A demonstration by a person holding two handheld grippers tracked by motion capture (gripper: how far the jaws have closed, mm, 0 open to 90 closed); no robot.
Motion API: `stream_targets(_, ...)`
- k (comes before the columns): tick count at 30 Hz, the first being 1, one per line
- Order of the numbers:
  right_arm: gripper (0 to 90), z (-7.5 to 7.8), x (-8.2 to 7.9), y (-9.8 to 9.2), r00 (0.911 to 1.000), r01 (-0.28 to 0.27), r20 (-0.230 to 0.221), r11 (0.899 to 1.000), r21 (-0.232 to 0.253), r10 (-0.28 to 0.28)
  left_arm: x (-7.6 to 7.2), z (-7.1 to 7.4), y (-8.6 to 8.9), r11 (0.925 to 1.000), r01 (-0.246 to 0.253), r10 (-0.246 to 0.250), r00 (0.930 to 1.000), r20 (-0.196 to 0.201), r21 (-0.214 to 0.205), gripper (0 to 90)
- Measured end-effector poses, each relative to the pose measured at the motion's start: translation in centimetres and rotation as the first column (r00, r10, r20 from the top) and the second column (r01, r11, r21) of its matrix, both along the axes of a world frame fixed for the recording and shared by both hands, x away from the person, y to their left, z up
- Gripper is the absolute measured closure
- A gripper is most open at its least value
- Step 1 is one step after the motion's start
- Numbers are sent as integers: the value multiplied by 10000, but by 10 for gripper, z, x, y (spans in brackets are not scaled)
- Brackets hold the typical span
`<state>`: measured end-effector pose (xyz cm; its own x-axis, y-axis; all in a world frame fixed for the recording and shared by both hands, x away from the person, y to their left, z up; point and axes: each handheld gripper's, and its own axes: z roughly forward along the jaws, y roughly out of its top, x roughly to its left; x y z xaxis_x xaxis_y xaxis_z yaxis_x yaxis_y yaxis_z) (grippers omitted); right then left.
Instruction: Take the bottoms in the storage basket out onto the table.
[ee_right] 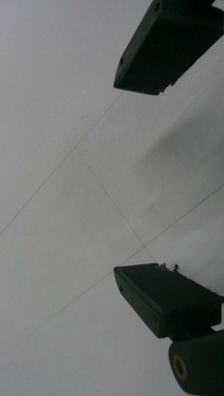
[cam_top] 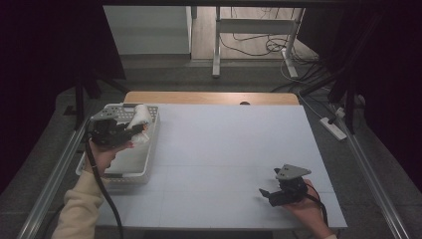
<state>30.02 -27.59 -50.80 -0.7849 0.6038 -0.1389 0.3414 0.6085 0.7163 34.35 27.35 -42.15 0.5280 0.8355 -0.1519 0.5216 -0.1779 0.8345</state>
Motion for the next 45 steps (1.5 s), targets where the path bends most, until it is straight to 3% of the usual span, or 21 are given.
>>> stream_targets(45, 91, -1, 0, 0, 10000, -10, -9, 10000, -70, 10, -9, 7, -38, 9945, 986, -998, 9944, 339, 344, 691)
